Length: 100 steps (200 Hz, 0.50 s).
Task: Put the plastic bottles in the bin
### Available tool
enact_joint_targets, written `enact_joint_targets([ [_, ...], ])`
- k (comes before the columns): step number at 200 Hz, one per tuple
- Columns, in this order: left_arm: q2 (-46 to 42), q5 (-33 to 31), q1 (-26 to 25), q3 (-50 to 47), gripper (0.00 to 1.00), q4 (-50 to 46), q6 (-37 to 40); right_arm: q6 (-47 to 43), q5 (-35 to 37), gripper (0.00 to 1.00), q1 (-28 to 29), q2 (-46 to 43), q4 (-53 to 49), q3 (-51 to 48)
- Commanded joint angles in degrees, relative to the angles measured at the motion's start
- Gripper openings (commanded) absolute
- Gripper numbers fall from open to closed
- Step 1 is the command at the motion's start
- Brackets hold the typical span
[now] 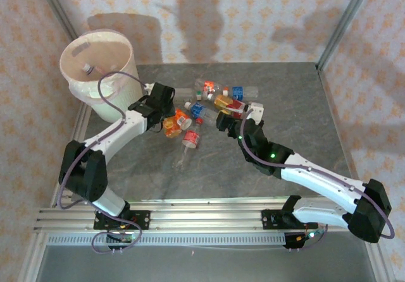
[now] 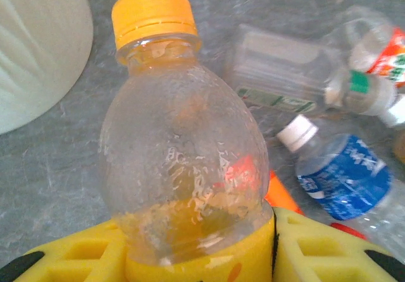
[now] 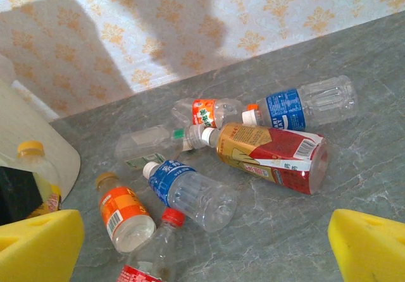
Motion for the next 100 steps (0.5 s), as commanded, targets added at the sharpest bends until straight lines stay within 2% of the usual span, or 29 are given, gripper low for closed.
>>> enact_joint_targets([
  [1, -3.0, 2.5, -0.2, -0.5, 0.36, 3.8, 4.6, -0.2, 1.2, 0.99, -0.3, 0.3, 1.4, 0.2],
  [62, -8.4, 7.2, -0.2, 5.8, 0.36, 3.5, 11.9, -0.6, 1.1, 0.99, -0.3, 0.1, 1.3, 0.3],
  [100, -11.3, 5.1, -0.2, 13.3, 0.36, 2.6, 18.5, -0.3, 1.1, 0.99, -0.3, 0.1, 1.3, 0.3],
])
